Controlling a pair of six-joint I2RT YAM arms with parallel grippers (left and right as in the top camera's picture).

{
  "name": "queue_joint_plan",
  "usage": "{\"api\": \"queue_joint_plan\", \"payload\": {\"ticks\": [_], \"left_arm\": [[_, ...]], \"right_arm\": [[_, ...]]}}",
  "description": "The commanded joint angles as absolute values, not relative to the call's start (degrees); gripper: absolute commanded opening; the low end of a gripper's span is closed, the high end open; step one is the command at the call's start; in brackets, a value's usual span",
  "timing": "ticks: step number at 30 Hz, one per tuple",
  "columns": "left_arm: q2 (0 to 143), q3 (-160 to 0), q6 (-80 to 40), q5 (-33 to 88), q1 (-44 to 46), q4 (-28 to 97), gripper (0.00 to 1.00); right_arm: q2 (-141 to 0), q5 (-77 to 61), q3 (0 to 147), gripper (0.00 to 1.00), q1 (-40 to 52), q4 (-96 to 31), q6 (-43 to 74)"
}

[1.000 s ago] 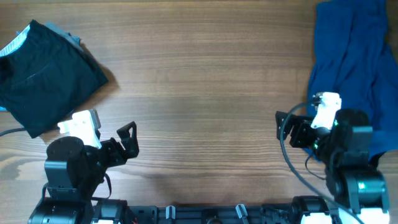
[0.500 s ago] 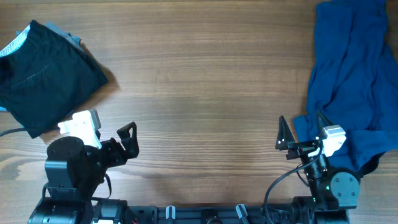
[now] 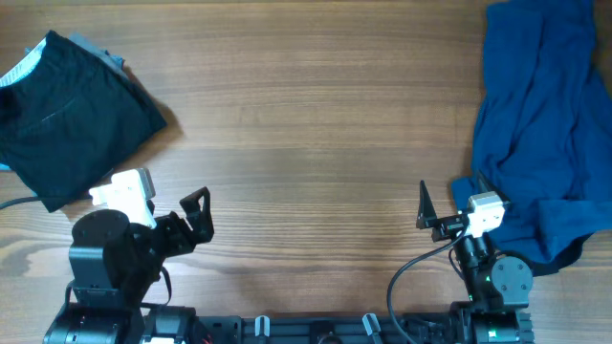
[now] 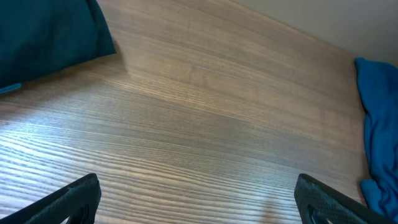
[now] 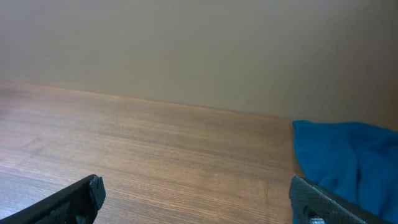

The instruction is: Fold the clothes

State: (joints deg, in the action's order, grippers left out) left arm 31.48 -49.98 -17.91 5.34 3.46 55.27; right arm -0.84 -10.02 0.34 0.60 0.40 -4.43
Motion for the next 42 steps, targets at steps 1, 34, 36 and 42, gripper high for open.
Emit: {"api": "queue_joint_plan", "payload": {"ticks": [1,34,36,42], "left_arm": [[31.2,-49.5,-18.4,4.4,3.2,55.1,1.00],[20.1,-44.5,-18.4,1.8,0.9,54.6,1.00],[14.8,-37.9,-18.4,1.6,0.0,51.2,1.00],[1.7,-16.4,-18.7,1.8,-0.3,28.3,1.00]], "right_arm": [[-0.2,-9.9,0.3,1.00,0.8,0.7,-5.7],[-0.2,-9.9,0.3,1.00,0.8,0.7,-5.7],[-0.2,-9.9,0.3,1.00,0.8,0.7,-5.7],[-0.2,-9.9,0.3,1.00,0.8,0.7,-5.7]]}}
